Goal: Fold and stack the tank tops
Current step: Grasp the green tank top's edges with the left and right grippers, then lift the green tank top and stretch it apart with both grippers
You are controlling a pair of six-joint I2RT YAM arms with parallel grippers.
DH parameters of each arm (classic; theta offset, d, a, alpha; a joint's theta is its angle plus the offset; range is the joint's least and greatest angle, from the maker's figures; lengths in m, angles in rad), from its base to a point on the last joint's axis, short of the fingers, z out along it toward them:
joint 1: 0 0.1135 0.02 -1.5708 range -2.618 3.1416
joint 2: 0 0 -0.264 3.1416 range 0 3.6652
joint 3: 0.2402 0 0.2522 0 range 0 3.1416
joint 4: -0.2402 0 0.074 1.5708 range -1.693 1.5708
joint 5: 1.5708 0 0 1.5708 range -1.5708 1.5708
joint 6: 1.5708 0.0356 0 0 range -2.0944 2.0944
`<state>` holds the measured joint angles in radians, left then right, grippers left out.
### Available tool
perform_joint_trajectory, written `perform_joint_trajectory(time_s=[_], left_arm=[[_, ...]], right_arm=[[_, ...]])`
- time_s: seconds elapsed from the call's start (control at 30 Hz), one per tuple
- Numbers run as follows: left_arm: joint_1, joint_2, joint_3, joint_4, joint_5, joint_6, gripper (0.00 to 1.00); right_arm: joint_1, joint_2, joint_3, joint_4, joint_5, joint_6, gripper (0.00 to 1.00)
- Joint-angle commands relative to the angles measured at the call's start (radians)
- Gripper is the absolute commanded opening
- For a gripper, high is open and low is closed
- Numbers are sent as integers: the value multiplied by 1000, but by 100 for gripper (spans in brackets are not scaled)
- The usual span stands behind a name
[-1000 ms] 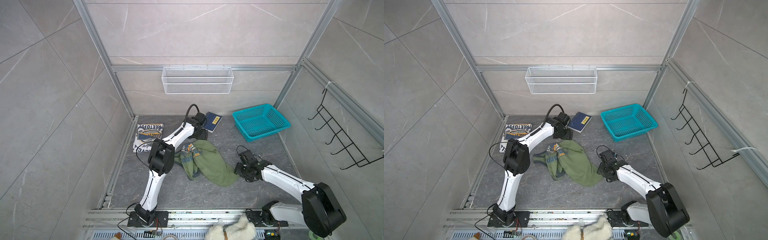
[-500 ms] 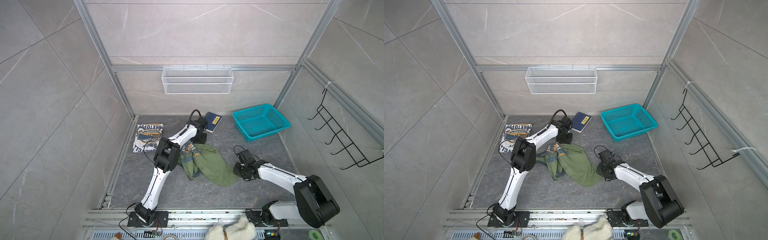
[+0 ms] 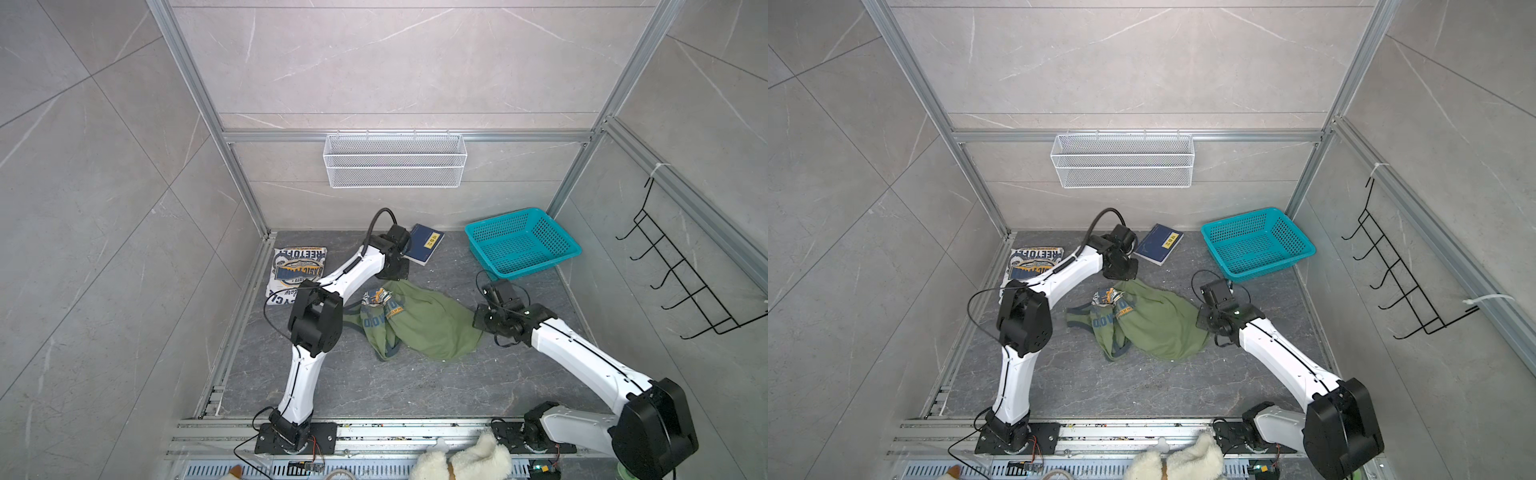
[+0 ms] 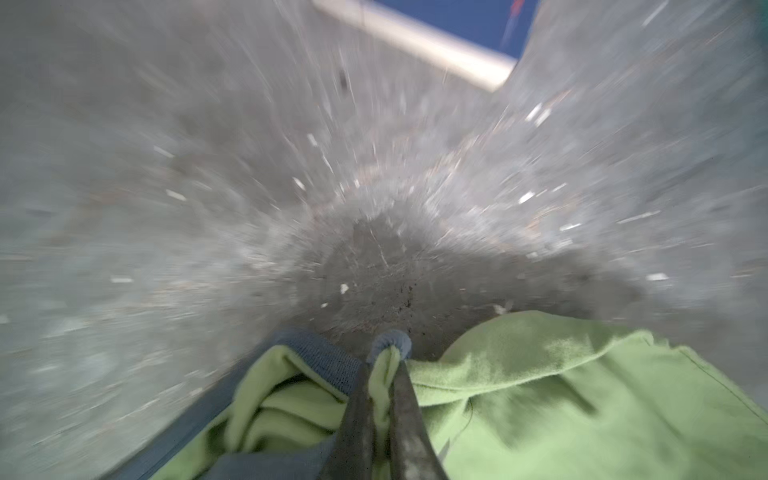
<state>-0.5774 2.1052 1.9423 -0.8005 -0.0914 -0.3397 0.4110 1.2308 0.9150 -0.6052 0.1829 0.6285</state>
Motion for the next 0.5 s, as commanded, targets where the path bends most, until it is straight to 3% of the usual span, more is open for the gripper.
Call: perform_joint_trajectory(time_s=[0.0,0.17,0.27,0.47], left_arm=[[27,-232,26,84,-136,59,0],[45,-401,41,161,-179,148,0],[46,-517,-17,218,-197,158,0],[44,-774,-291,254,-104,78,0]], right_arm=[[0,-12,197,-102,141,-114,0],[0,38,527,-147,179,-195,0],[0,31,635,-151,196,-223,0],[0,-77,601,-191,164,-231,0]])
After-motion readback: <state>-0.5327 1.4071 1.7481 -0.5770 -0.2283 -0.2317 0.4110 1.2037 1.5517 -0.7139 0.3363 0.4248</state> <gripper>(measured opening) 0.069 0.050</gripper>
